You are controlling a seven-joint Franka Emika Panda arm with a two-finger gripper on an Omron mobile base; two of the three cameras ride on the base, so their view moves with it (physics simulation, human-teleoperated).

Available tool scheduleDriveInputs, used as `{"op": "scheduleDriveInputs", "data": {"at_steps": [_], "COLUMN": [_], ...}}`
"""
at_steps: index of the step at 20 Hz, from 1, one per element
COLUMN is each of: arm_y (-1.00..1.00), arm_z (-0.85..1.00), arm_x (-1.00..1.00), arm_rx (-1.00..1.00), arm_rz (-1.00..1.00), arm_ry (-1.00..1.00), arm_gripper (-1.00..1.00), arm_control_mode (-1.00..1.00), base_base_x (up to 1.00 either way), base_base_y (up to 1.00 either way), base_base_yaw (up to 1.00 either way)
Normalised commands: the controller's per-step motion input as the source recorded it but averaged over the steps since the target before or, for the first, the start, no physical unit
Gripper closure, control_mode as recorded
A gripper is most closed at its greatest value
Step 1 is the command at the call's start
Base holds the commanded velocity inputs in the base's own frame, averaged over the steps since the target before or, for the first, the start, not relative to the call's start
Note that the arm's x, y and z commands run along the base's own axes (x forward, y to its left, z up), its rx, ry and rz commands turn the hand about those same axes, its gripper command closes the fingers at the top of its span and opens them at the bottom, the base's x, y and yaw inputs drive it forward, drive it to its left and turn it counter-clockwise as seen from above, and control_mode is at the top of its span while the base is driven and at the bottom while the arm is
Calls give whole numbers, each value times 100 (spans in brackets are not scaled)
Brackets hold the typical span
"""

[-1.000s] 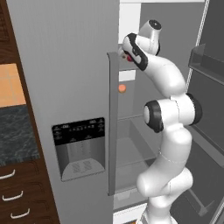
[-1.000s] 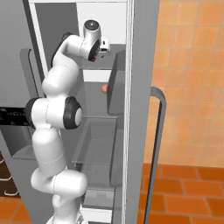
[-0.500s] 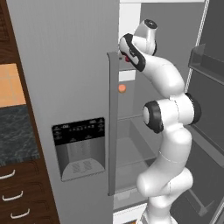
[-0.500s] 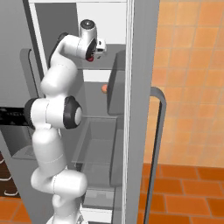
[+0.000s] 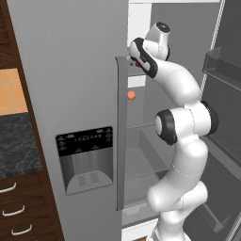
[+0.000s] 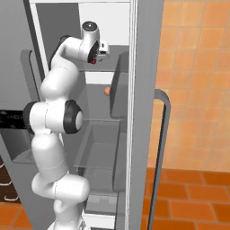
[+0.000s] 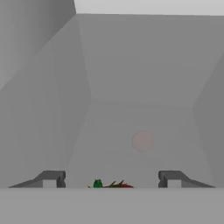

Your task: Take the strawberry from the fridge and place it on top of the pancake, located on the dining counter.

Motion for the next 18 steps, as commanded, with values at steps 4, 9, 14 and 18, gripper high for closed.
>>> {"op": "scheduleDriveInputs", "data": {"at_steps": [4, 9, 14, 18], "arm_y": [0, 0, -12, 0], "arm_z": [-26, -22, -3, 18], "arm_x": [-11, -59, -98, -100], "arm_rx": [0, 0, 4, 1], "arm_rz": [0, -2, -7, -16], "arm_ry": [0, -7, -22, -5], "arm_gripper": [100, 100, 100, 100], "arm_control_mode": [-100, -100, -100, -100], "base_base_x": [0, 0, 0, 0], "base_base_y": [0, 0, 0, 0], "base_base_yaw": [0, 0, 0, 0]}}
